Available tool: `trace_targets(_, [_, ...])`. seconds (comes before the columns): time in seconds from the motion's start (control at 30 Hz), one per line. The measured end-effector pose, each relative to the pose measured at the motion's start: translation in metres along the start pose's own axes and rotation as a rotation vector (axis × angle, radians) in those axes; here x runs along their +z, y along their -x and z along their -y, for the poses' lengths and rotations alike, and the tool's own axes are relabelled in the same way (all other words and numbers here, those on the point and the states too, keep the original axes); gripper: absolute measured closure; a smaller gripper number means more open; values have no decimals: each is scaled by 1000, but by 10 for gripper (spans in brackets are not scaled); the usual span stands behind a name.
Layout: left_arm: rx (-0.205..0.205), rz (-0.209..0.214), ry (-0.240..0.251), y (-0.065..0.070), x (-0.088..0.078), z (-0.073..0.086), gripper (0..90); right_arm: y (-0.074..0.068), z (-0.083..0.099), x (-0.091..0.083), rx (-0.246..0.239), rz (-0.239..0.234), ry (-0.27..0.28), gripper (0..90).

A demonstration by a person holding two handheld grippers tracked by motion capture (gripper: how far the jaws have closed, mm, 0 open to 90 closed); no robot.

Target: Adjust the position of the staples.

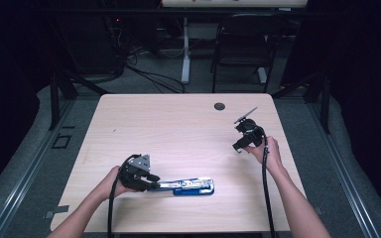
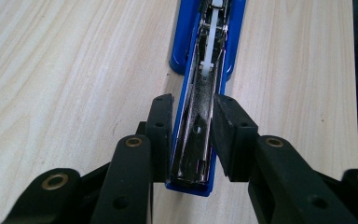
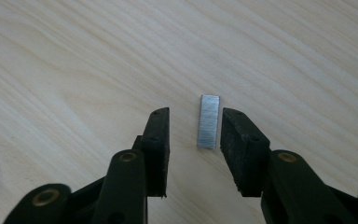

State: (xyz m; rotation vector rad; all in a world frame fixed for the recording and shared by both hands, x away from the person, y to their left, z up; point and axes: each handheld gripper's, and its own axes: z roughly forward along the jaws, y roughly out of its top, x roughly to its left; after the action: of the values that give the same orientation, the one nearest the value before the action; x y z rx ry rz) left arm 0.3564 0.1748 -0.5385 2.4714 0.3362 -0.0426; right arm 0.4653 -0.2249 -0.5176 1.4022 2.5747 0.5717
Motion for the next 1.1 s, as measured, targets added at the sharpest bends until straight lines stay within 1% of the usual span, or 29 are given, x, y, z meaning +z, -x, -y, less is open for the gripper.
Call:
trace_targets(0.03, [-1,1,1,0,0,0,693,2,-1,1,-10,10,-14,637])
trace_targets(0.07, [-1,1,2,0,0,0,692,3,-1,2,-8,0,-13,641])
trace_targets(0.1, [-1,1,2,0,0,0,692,4,-2,3,-8,6,-24,643])
trace_targets(0.2, [-2,1,1,0,0,0,692,5,-1,9,12,20,0,659])
trace_targets(0.23, [-4,10,8,0,1,0,693,7,-2,9,-4,25,-17,664])
trace_targets(0.27, [-4,13,7,0,1,0,692,8,-2,11,-2,22,-19,666])
trace_targets(0.37, [-4,10,11,0,1,0,692,10,-1,16,0,21,-6,667])
trace_targets(0.4, [-4,9,12,-1,1,0,692,9,0,17,11,18,1,668])
trace_targets(0.43, [-3,10,11,-1,1,0,692,10,0,18,-3,29,-13,672])
trace_targets(0.5, [-2,9,12,0,1,0,692,10,1,20,5,22,-5,674])
trace_targets(0.53, [-2,6,10,0,1,0,692,11,1,20,3,23,-9,674])
trace_targets(0.57, [-2,10,14,0,1,0,692,11,1,21,3,34,-6,676])
trace_targets(0.63, [-2,11,14,-1,1,0,692,10,2,24,10,33,7,682])
trace_targets(0.7, [-2,7,8,0,1,0,693,10,1,25,4,38,-7,693])
trace_targets(0.73, [1,-1,0,0,1,-1,693,10,1,27,15,33,8,698])
trace_targets(0.77, [1,4,9,0,2,-1,694,9,1,29,28,42,26,706])
trace_targets(0.8, [4,-1,3,1,1,-1,696,10,0,29,20,40,11,714])
trace_targets(0.83, [3,5,8,0,1,-1,696,11,0,30,13,38,0,716])
trace_targets(0.9, [4,-8,0,1,1,-1,695,11,0,31,8,45,-16,731])
trace_targets(0.93, [2,-6,5,1,1,-1,695,11,1,31,9,47,-13,734])
trace_targets(0.97, [1,0,7,0,1,0,695,10,2,33,30,43,13,740])
trace_targets(1.0, [1,5,19,0,2,0,694,11,1,32,24,39,3,745])
trace_targets(1.07, [7,7,8,0,1,0,693,12,1,32,11,40,-16,756])
trace_targets(1.1, [7,-3,2,1,1,-1,693,11,1,33,14,39,-12,766])
